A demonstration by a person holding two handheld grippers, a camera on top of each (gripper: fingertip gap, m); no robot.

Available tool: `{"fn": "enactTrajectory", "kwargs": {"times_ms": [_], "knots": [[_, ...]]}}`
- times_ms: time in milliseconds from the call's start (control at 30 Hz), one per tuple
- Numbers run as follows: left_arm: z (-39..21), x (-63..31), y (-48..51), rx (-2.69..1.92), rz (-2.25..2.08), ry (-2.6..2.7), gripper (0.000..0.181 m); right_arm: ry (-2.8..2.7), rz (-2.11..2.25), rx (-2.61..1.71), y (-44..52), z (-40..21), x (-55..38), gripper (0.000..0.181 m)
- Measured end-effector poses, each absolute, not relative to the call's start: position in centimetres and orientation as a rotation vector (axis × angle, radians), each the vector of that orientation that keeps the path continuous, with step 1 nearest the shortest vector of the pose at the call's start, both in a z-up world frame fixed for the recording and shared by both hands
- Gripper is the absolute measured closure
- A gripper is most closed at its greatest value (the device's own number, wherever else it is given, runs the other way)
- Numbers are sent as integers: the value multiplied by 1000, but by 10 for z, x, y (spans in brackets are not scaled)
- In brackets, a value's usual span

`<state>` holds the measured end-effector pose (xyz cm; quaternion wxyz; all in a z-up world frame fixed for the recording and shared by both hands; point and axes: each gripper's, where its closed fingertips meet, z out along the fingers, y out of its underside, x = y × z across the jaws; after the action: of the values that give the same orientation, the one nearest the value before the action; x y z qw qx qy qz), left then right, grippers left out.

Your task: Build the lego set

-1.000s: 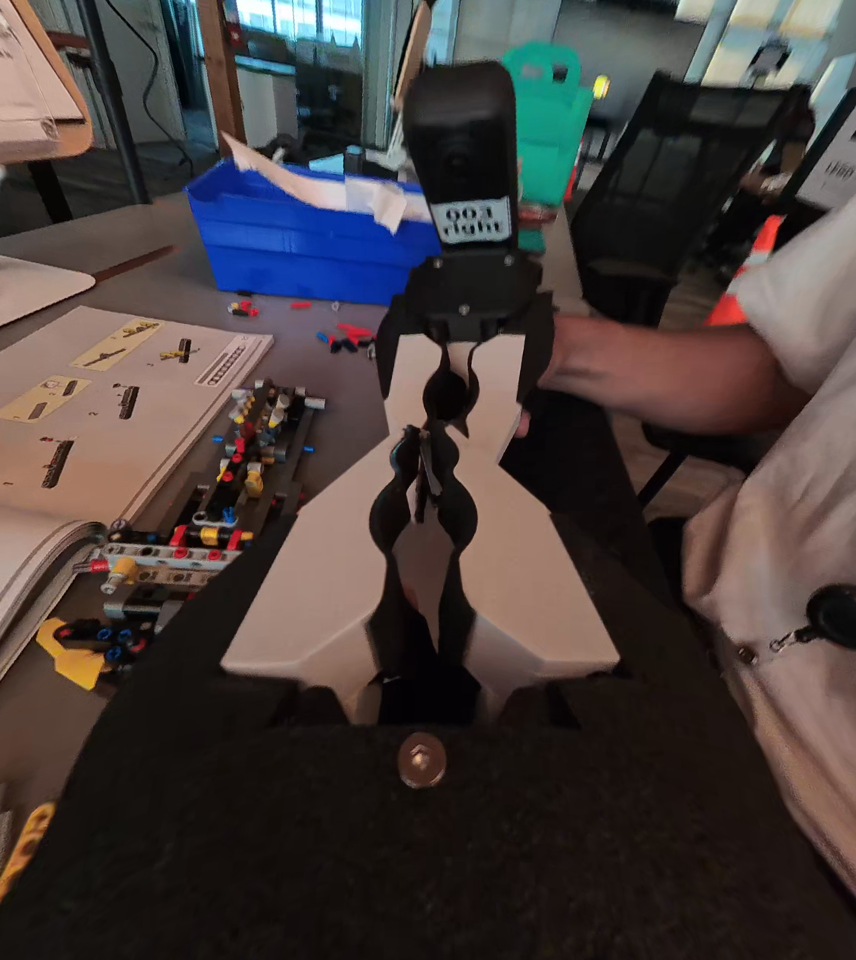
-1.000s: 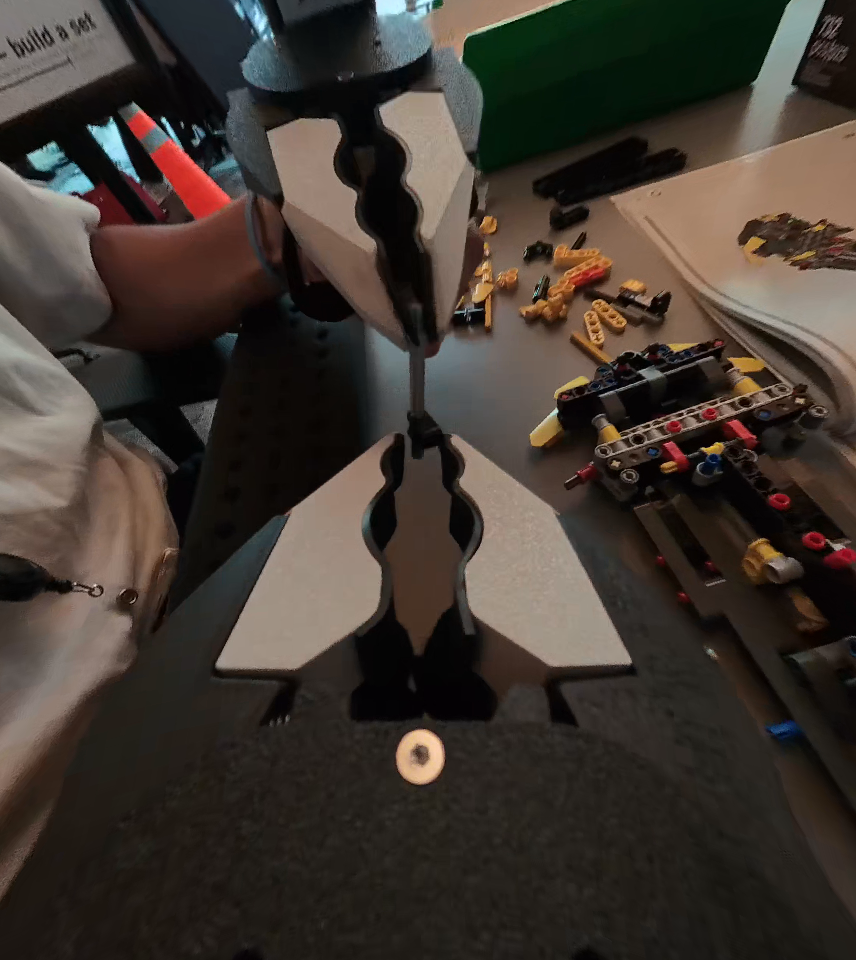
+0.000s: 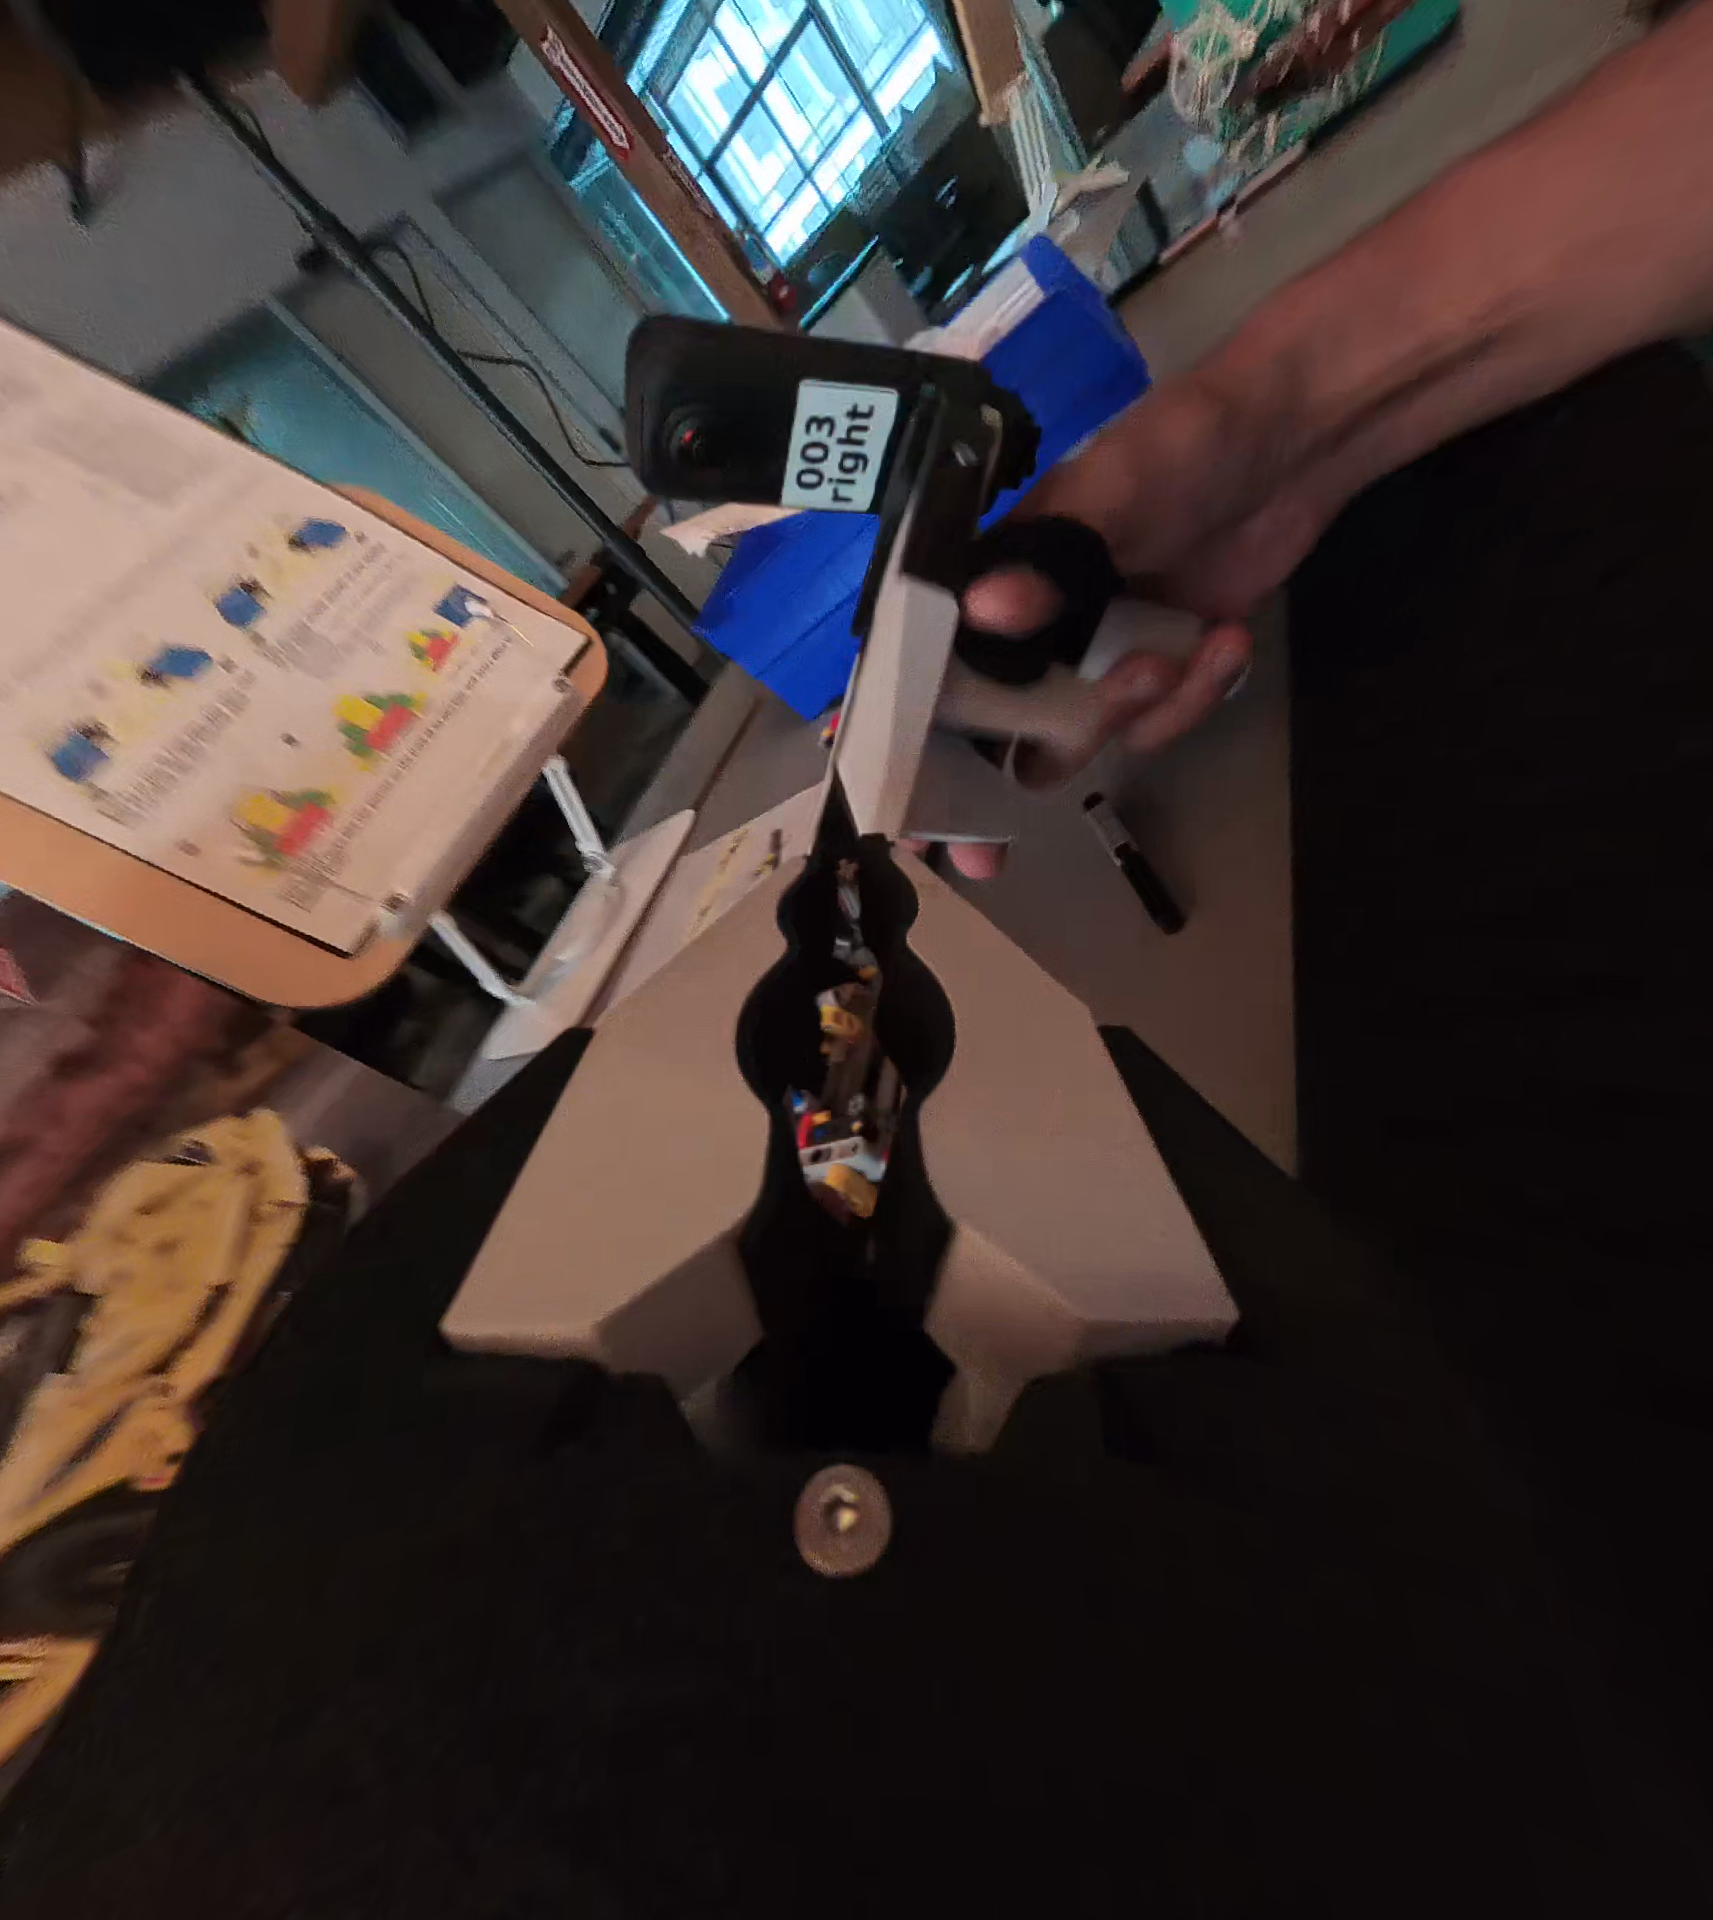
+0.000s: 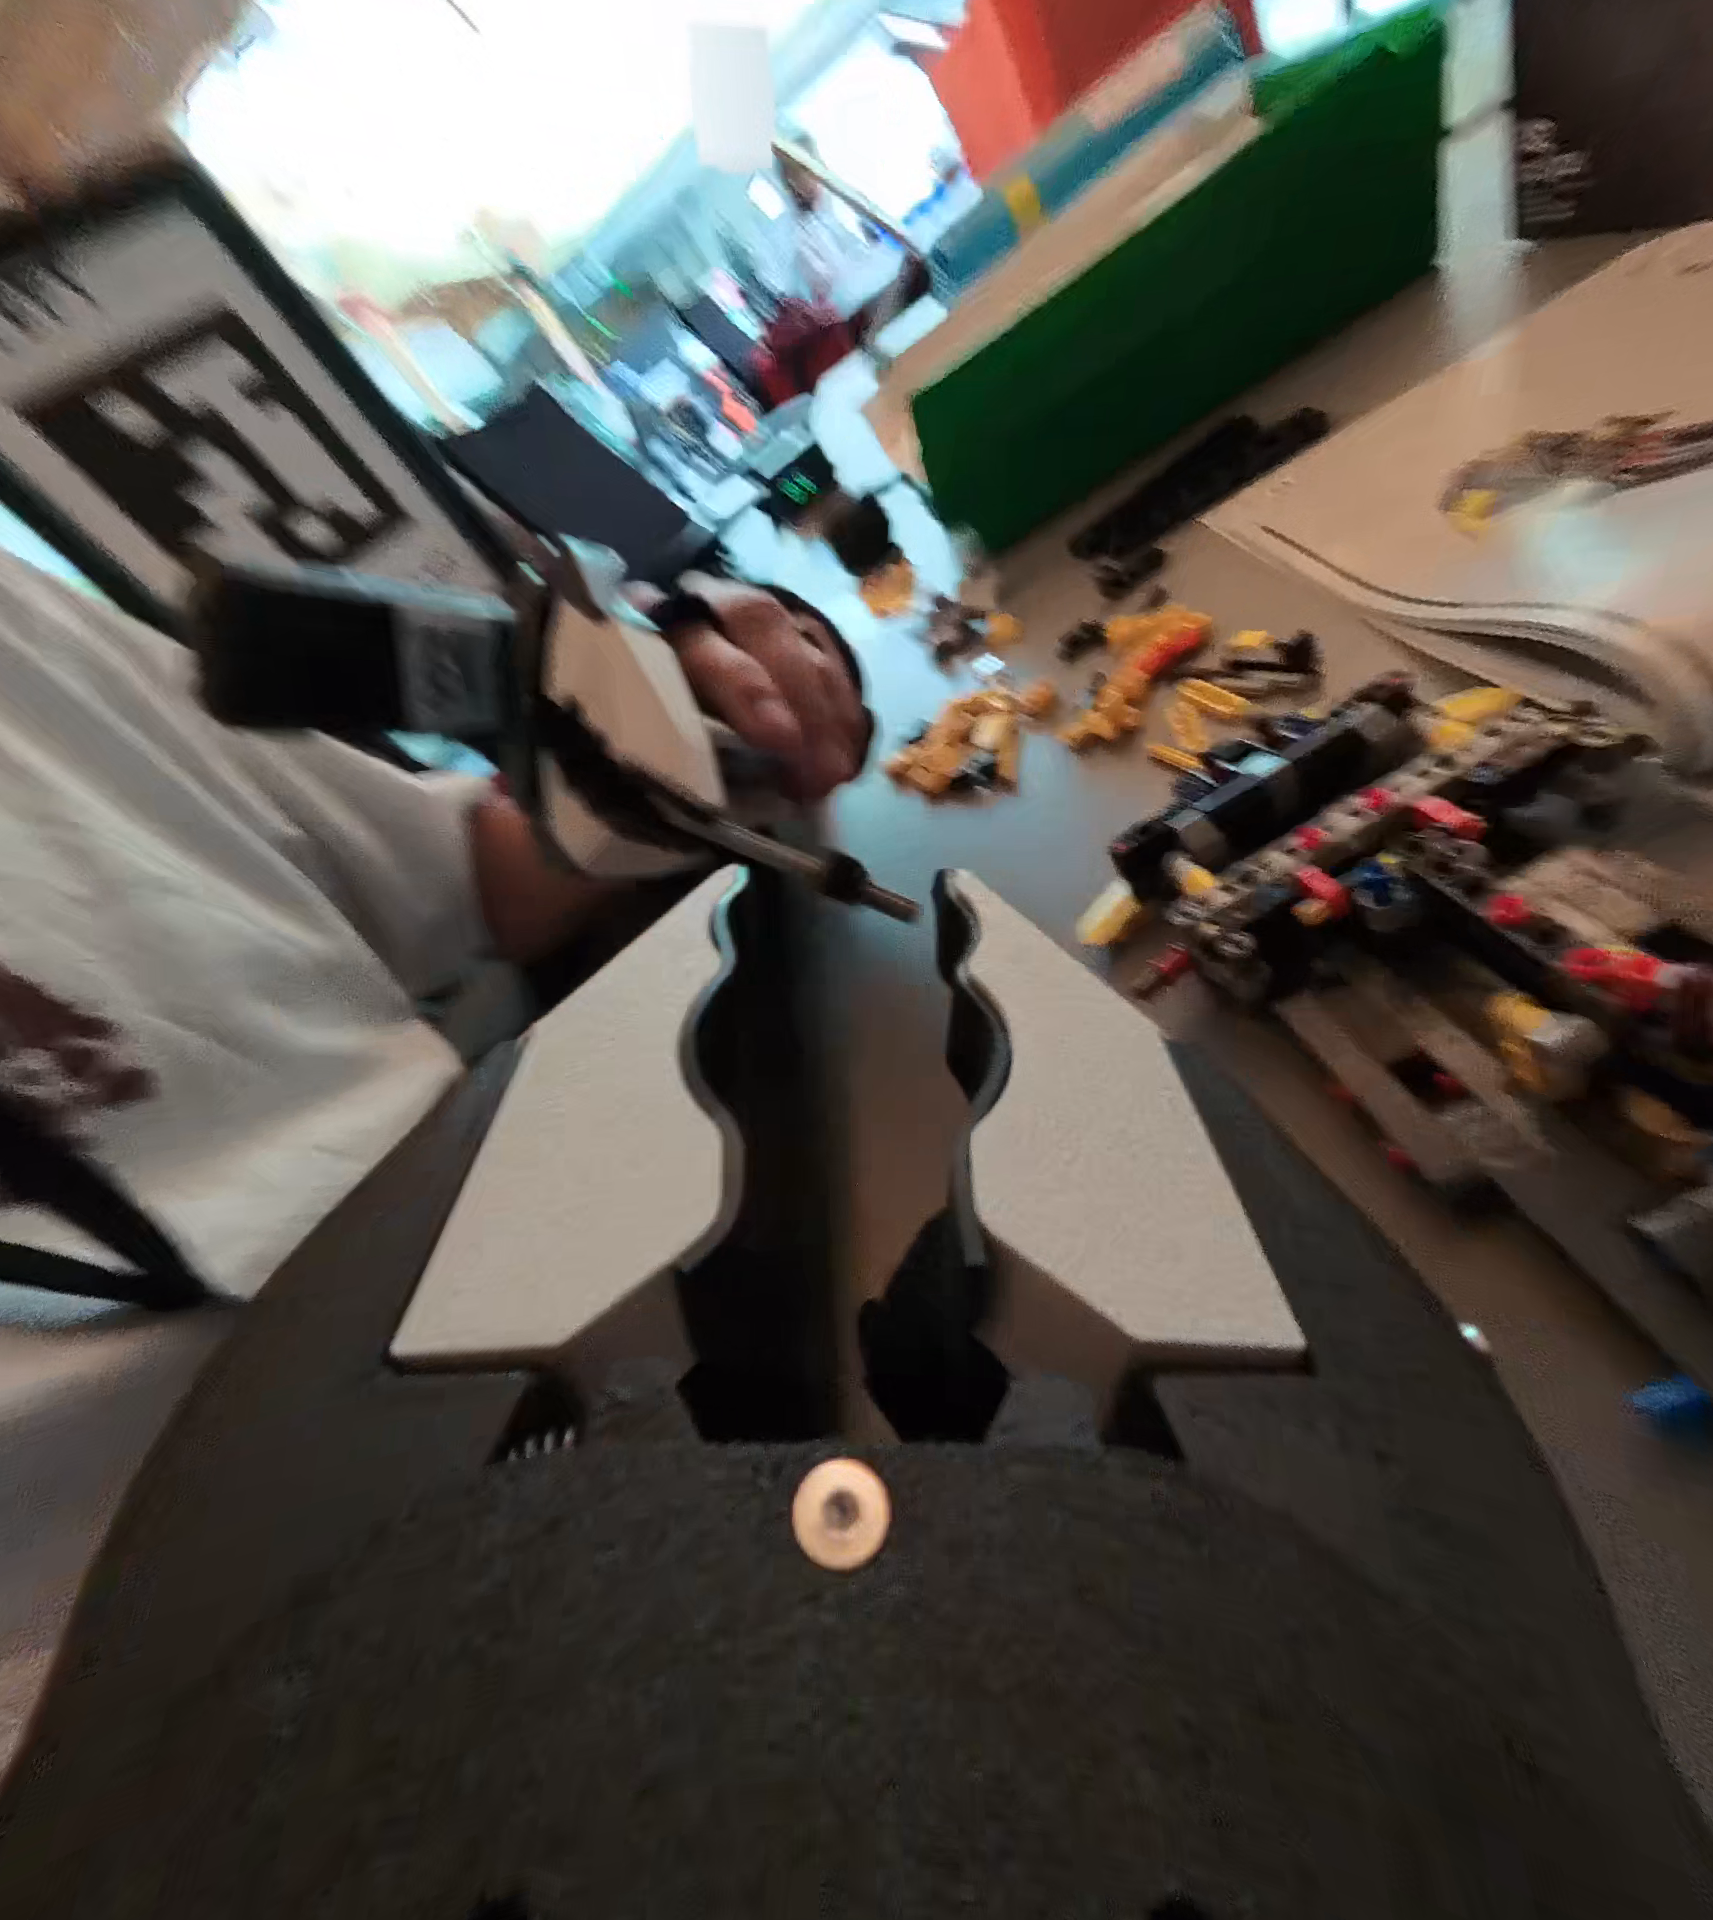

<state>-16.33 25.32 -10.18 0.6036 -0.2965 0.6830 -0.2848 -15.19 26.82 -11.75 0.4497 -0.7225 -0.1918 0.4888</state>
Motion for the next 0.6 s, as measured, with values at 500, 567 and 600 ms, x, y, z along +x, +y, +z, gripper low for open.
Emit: {"fn": "enactTrajectory", "kwargs": {"times_ms": [500, 567, 600], "knots": [[-124, -153, 252, -512, -294, 1636, 178, -467, 1142, -1853, 278, -133, -151, 170], [-124, -152, 251, -520, -304, 1633, 178, -470, 1133, -1856, 279, -134, -150, 175], [-123, -151, 251, -518, -298, 1630, 178, -466, 1143, -1857, 279, -134, -150, 175]]}}
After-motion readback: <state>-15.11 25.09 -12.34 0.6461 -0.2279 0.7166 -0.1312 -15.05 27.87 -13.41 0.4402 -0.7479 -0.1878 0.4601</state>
